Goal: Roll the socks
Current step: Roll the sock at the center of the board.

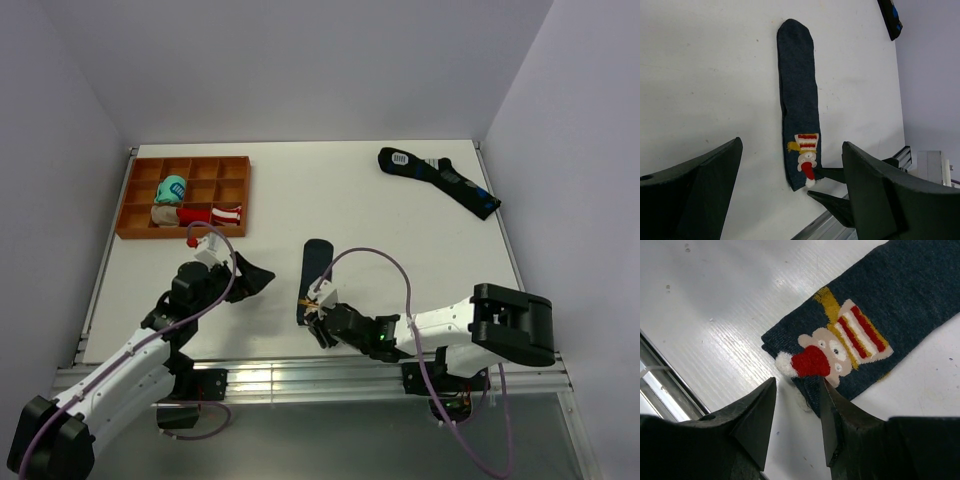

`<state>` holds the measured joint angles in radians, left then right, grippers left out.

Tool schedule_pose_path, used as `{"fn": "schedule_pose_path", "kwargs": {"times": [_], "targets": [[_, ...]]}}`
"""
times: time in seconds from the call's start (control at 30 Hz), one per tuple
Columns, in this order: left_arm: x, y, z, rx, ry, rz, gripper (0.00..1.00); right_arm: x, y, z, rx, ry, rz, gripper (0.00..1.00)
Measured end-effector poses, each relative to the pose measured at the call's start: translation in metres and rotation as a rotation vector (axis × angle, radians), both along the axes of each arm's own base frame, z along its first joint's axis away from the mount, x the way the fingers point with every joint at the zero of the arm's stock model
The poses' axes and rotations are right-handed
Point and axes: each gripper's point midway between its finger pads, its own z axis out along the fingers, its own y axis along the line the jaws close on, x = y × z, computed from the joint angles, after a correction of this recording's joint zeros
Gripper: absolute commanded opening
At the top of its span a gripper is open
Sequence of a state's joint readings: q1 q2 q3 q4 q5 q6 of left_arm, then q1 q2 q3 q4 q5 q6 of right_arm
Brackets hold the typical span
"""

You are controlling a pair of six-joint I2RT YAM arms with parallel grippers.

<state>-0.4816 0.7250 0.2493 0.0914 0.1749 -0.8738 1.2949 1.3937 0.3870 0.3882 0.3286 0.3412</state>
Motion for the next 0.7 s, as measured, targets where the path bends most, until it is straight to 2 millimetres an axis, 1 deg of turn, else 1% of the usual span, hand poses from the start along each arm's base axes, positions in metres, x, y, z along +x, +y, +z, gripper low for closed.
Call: {"fn": "schedule_pose_path", "kwargs": {"times": [0.1, 0.2, 0.47, 0.67, 0.7], "targets": [[0.002, -0.001, 0.002, 0.001, -0.001, 0.0, 0.86, 0.001, 0.0, 0.0, -0.004, -0.009, -0.007, 0.47], [0.002, -0.001, -0.002, 0.007, 0.011, 0.0, 0.86, 0.003, 0.0, -0.002, -0.02, -0.015, -0.014, 0.47], [0.004, -0.001, -0.002, 0.008, 0.008, 0.006, 0.86, 0.006, 0.009, -0.006, -0.04, -0.036, -0.021, 0.47], [0.004, -0.001, -0.004, 0.012, 0.014, 0.007, 0.86, 0.011, 0.013, -0.007, -0.046, -0.055, -0.035, 0.36], [0.005, 0.0, -0.004, 0.013, 0.013, 0.01, 0.86, 0.011, 0.013, -0.007, -0.045, -0.057, -0.038, 0.32]]}}
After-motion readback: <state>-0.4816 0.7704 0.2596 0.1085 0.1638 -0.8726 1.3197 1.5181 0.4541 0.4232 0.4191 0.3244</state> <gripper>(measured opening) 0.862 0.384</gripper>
